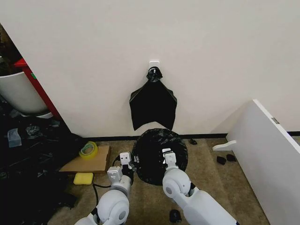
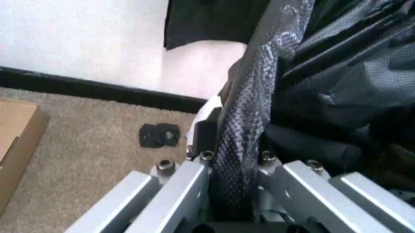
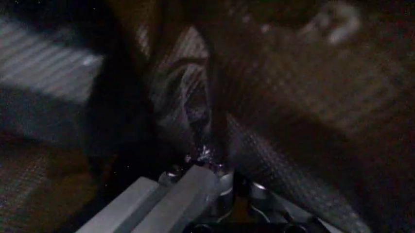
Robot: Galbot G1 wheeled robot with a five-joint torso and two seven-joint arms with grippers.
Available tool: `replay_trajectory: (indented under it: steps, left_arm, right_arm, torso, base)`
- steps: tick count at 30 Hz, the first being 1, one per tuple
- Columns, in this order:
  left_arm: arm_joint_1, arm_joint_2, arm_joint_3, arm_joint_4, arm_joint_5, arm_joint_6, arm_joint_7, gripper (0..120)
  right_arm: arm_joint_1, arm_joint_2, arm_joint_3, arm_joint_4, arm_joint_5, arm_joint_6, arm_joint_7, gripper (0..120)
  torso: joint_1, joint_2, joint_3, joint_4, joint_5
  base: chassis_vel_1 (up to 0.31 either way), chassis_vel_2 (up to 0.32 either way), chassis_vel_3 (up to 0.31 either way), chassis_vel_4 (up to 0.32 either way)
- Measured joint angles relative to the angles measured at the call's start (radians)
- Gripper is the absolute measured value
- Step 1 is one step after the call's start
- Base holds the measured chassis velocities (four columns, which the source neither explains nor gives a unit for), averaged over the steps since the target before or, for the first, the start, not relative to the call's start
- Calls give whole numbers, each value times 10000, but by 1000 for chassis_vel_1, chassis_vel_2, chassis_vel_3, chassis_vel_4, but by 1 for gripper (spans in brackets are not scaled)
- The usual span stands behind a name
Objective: Place the garbage bag over the trash bin.
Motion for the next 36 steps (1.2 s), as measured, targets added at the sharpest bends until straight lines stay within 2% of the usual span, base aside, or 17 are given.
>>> replay_trajectory:
  steps: [8, 16, 23, 36]
  left_arm:
    - [-31, -69, 141, 85, 118, 18, 72, 0]
    - [166, 0, 165, -20, 198, 25, 156, 0]
    - [187, 48, 131, -43, 219, 26, 191, 0]
    - [117, 127, 58, -26, 174, 30, 198, 0]
  right_arm:
    - [-43, 184, -421, 667, 183, -44, -304, 0]
    - [286, 508, -374, -266, -113, 301, -438, 0]
    - [372, 205, -155, -624, -235, 170, -238, 0]
    - [37, -376, 68, -342, -546, 43, -227, 0]
  torso:
    - [0, 0, 0, 0, -1]
    - [0, 0, 0, 1, 0]
    - [0, 0, 0, 0, 1]
    - [0, 0, 0, 0, 1]
  base:
    - [0, 0, 0, 0]
    - [0, 0, 0, 0]
    - [0, 0, 0, 0]
    - [0, 0, 0, 0]
